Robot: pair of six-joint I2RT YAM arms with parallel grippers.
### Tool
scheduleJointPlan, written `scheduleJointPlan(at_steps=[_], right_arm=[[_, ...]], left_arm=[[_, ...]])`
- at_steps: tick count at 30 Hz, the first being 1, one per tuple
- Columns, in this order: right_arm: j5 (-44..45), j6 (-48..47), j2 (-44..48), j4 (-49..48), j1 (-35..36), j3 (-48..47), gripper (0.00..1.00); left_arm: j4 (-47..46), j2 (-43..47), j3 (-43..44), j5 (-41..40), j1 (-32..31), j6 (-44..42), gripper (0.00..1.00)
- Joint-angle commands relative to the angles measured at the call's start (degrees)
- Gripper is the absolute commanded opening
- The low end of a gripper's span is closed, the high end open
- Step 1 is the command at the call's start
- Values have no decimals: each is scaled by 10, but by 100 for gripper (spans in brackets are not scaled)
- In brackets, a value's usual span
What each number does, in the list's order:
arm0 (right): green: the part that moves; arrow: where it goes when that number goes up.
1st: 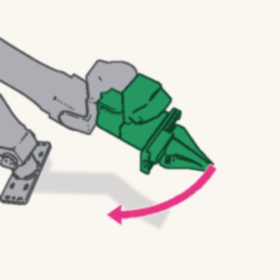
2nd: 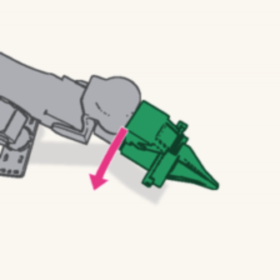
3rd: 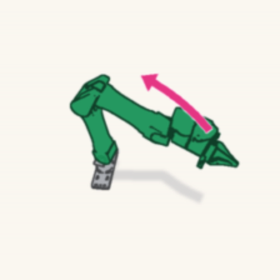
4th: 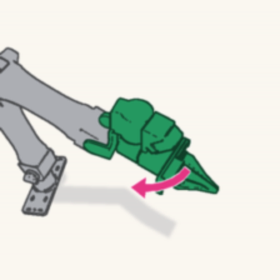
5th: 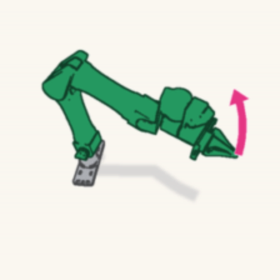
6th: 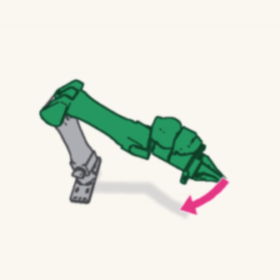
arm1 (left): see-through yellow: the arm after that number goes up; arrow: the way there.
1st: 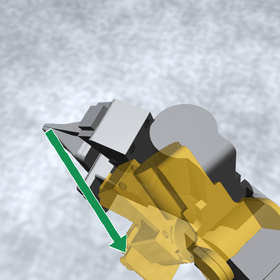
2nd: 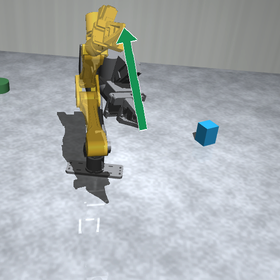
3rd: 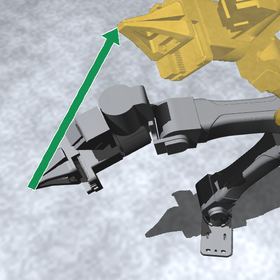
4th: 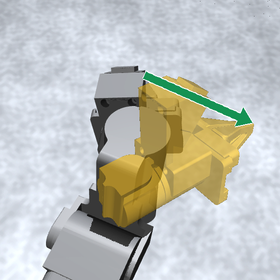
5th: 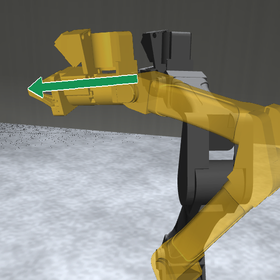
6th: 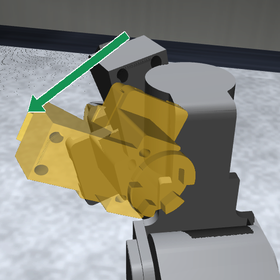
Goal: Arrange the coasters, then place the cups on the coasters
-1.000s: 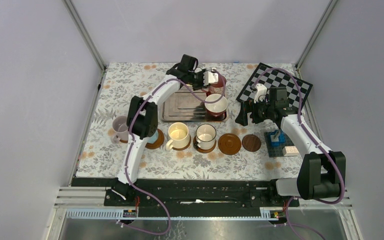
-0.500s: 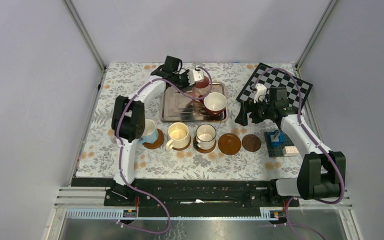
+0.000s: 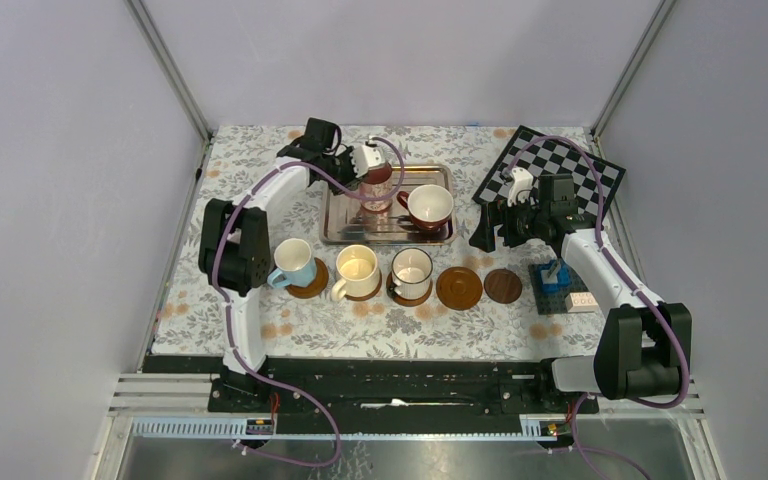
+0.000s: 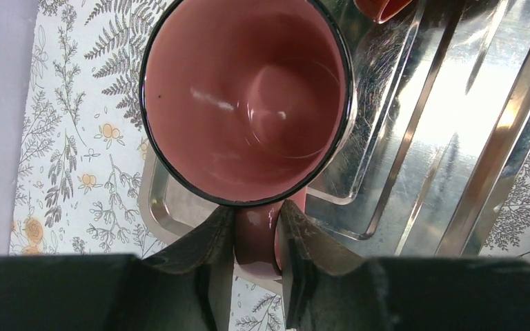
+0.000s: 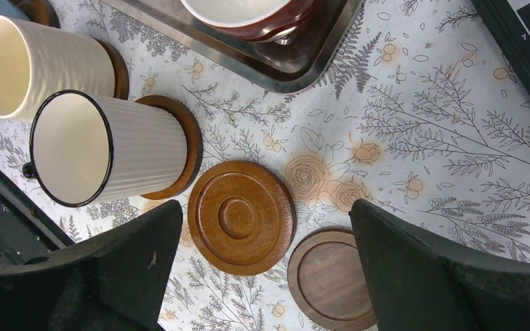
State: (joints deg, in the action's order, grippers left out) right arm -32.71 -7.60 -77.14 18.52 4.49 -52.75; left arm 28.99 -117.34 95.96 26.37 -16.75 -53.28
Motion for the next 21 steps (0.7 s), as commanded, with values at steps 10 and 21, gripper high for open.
scheduleJointPlan(at_steps=[10,21], right_arm=[[-15,3,23,-13,-2,-3,98],[-11,2,23,-15,-2,-1,98]], left_arm=[[36,-29,56,-1,0,68,45],[48,-75,95,-6,0,140,33]])
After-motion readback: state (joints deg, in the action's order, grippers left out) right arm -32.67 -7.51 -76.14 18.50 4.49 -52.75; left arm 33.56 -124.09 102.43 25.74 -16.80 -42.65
